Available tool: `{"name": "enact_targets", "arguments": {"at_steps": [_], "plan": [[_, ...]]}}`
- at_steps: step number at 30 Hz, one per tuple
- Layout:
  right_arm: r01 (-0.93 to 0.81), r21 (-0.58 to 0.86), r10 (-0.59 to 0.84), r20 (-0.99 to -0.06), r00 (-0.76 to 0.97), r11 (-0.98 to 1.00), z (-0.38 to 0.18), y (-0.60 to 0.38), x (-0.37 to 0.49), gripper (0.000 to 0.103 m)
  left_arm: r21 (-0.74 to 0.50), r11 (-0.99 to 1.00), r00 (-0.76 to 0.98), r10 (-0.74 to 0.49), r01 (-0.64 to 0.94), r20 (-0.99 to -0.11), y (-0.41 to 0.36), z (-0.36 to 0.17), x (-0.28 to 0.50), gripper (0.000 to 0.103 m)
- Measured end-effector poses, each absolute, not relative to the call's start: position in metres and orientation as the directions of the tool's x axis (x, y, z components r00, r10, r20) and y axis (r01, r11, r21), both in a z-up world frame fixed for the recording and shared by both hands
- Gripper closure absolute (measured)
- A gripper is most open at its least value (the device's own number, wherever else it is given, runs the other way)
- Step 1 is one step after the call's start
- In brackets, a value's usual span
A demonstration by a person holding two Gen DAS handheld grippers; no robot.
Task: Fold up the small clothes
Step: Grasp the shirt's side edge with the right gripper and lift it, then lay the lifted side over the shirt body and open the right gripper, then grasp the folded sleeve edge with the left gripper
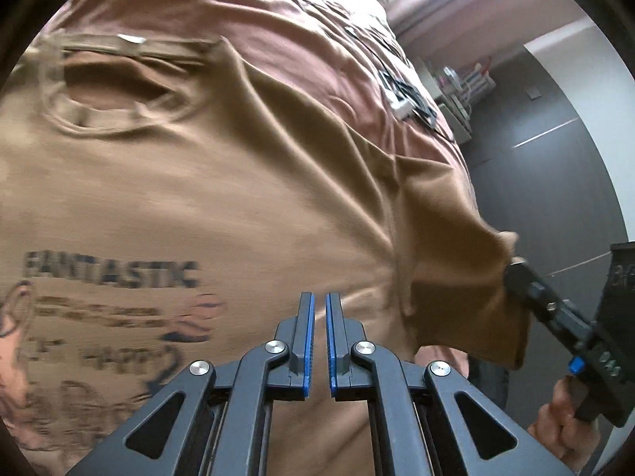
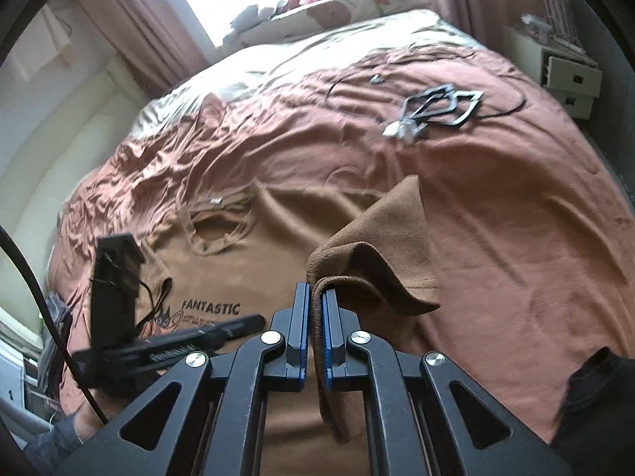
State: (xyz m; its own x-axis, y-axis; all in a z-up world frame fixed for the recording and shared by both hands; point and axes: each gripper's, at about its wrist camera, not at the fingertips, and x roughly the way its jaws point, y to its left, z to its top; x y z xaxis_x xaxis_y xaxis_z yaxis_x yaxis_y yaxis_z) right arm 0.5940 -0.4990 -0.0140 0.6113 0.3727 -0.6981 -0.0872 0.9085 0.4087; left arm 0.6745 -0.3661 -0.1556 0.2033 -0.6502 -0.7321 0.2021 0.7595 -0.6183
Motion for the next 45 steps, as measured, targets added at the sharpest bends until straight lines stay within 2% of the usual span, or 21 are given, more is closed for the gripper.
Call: {"name": "enact_targets", "arguments": {"at_steps": [9,13,15,17,18,19,27,28,29,32,42,45], "plan": [[-0.105,0.418,0.398,-0.715,0.574,0.903,-0.028,-0.460,0.619,0.099,-0.580,0.791,0.234,-0.612,0.194,-0.756,-0.329,-0.142,0.672,0.099],[-0.102,0.478,0.447,-0.698,0.559,0.873,-0.035,-0.463,0.626,0.096,-0.558,0.809,0.235,-0.588,0.187,-0.774,-0.320,-0.142,0.674,0.098],[-0.096,0.491,0.455,-0.692,0.561,0.866,-0.038,-0.469,0.623,0.085,-0.551,0.813,0.235,-0.582,0.188,-0.778,-0.319,-0.140,0.675,0.095],[-0.097,0.510,0.467,-0.674,0.573,0.855,-0.039,-0.475,0.616,0.043,-0.538,0.820,0.239,-0.572,0.197,-0.785,-0.322,-0.138,0.674,0.082],[-0.090,0.511,0.462,-0.669,0.583,0.855,-0.040,-0.477,0.611,0.037,-0.534,0.821,0.241,-0.571,0.203,-0.785,-0.323,-0.137,0.674,0.079],[-0.080,0.515,0.453,-0.658,0.601,0.854,-0.040,-0.482,0.604,0.036,-0.529,0.822,0.244,-0.569,0.212,-0.786,-0.326,-0.136,0.673,0.074],[0.060,0.527,0.363,-0.659,0.659,0.848,-0.059,-0.513,0.553,0.036,-0.452,0.825,0.241,-0.541,0.339,-0.806,-0.372,-0.124,0.668,0.071],[0.085,0.531,0.350,-0.662,0.662,0.843,-0.065,-0.516,0.549,0.037,-0.440,0.824,0.243,-0.536,0.357,-0.808,-0.377,-0.123,0.667,0.067],[0.107,0.541,0.341,-0.658,0.671,0.834,-0.071,-0.519,0.544,0.039,-0.429,0.822,0.244,-0.533,0.374,-0.810,-0.382,-0.121,0.665,0.062],[0.154,0.556,0.324,-0.664,0.674,0.817,-0.086,-0.519,0.537,0.057,-0.400,0.808,0.243,-0.532,0.432,-0.811,-0.400,-0.118,0.662,0.059],[0.150,0.499,0.290,-0.694,0.660,0.854,-0.112,-0.521,0.530,0.059,-0.295,0.786,0.236,-0.480,0.544,-0.845,-0.455,-0.125,0.668,0.059],[0.149,0.502,0.311,-0.714,0.627,0.852,-0.125,-0.523,0.532,0.068,-0.299,0.781,0.213,-0.477,0.548,-0.853,-0.474,-0.136,0.672,0.059]]}}
